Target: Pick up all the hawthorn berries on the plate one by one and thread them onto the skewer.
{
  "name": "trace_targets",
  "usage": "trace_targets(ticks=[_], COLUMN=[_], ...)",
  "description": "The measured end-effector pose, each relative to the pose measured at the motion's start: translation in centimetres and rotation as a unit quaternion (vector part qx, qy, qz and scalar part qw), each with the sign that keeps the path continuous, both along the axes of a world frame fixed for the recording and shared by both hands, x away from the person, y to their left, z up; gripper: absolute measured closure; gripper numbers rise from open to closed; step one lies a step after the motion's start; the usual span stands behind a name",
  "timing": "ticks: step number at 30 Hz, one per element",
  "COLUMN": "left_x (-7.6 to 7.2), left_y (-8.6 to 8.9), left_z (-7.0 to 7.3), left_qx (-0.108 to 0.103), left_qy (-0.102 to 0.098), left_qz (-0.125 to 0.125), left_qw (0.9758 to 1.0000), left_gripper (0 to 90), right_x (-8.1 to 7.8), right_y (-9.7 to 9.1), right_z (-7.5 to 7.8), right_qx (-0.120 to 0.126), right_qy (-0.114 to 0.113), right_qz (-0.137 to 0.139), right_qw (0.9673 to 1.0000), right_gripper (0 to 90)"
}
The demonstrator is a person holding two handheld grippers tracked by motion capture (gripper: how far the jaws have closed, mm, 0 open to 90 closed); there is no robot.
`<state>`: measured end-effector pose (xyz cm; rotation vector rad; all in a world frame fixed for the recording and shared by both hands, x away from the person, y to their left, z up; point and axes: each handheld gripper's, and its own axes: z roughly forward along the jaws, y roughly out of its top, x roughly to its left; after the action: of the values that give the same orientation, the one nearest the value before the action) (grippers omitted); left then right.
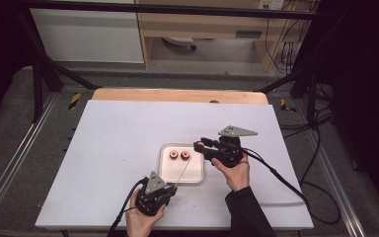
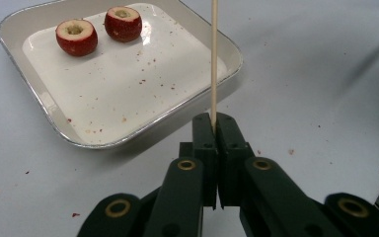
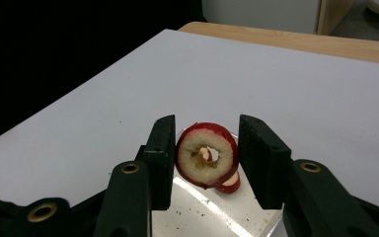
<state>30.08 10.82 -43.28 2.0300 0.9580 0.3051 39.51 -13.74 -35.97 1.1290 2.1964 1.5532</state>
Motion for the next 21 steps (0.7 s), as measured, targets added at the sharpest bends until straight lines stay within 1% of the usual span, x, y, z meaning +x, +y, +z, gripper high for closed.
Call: trace_targets(ticks=[1,2,3,4,6,17,21], left_x=[0.12,0.2,0.26,0.32,0.43,0.61,0.66], left_y=[-0.06,-0.15,-0.22,-0.32,-0.47,-0.61,-0.68], left_z=[0.07,0.13,0.21,0.27,0.35,0.37,0.39], left_qx=[0.001,0.001,0.004,0.004,0.004,-0.004,-0.013], left_qy=[0.003,0.005,0.006,0.007,0.009,0.019,0.025], left_qz=[-0.001,-0.001,-0.003,-0.003,-0.006,-0.009,-0.009], left_qw=[1.0,1.0,1.0,1.0,0.9999,0.9998,0.9996], left_gripper=[88.5,88.5,88.5,88.5,88.6,88.6,88.6], right_x=[0.0,-0.18,-0.18,-0.32,-0.38,-0.61,-0.66], right_y=[0.0,0.08,0.08,0.11,0.12,0.23,0.32], right_z=[0.0,-0.09,-0.09,-0.17,-0.19,-0.3,-0.41], right_qx=[0.0,-0.009,-0.009,-0.019,-0.022,-0.032,-0.035], right_qy=[0.0,-0.012,-0.012,-0.02,-0.024,-0.033,-0.033], right_qz=[0.0,0.008,0.008,0.013,0.014,0.023,0.025], right_qw=[1.0,0.9999,0.9999,0.9995,0.9994,0.9987,0.9985], right_gripper=[59.9,60.0,60.0,60.0,60.0,60.0,60.0])
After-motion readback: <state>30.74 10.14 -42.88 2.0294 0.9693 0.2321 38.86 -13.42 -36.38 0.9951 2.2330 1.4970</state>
